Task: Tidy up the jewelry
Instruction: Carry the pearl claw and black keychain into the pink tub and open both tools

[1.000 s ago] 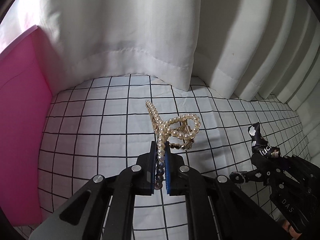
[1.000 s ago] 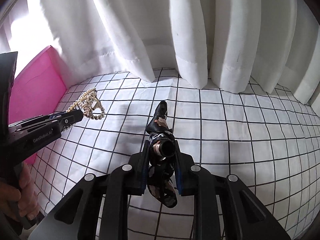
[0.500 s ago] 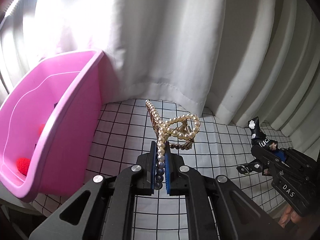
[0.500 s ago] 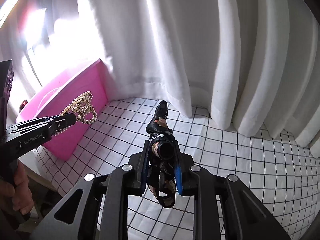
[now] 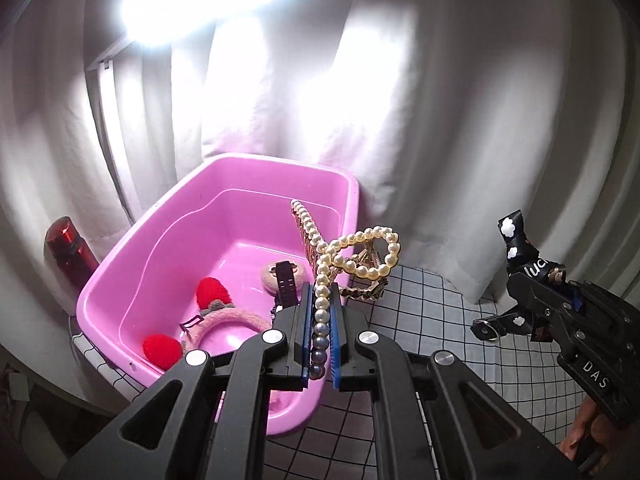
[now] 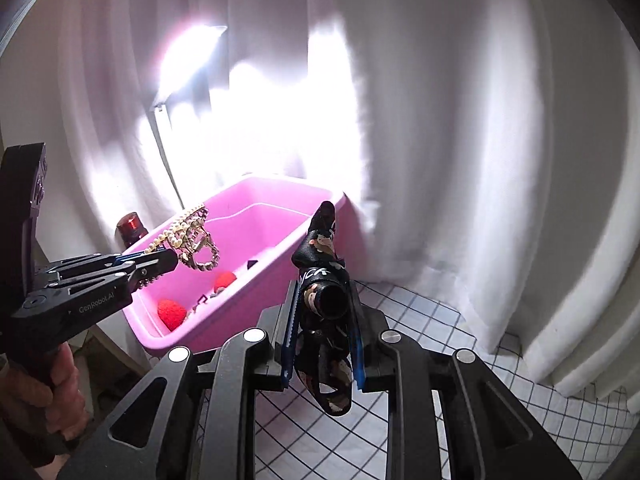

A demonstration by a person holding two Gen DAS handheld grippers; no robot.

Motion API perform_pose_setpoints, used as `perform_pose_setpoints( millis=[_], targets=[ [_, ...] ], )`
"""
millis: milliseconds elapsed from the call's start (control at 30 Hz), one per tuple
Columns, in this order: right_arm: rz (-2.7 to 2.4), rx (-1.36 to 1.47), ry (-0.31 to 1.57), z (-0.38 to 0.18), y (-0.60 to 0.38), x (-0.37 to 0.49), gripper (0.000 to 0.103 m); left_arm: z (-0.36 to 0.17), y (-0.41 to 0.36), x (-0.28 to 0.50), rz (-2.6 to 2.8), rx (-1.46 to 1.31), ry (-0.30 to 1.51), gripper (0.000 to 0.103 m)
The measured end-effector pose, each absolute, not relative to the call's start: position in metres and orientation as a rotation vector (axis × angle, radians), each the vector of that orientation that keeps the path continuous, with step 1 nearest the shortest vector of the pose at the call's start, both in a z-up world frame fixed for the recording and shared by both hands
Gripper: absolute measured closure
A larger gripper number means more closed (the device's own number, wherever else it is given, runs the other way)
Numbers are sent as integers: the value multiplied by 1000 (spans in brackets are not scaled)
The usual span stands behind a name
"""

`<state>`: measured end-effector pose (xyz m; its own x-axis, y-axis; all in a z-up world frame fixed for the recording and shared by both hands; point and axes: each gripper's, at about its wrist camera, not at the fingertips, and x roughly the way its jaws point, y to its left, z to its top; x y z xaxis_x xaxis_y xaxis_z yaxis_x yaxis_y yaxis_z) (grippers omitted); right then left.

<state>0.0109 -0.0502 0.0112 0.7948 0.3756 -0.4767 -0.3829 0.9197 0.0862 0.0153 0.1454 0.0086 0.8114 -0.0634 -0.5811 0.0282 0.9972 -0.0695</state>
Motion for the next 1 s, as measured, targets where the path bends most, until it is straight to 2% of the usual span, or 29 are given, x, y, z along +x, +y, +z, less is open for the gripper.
perform_pose_setpoints(
  millis=[467,1000],
  targets=[
    [594,-123,544,27,80,74,82,-6,251,41,124,-128,670,95],
    [527,-184,776,-34,130,144,81,-44,279,73,189,-190,770,95]
  ],
)
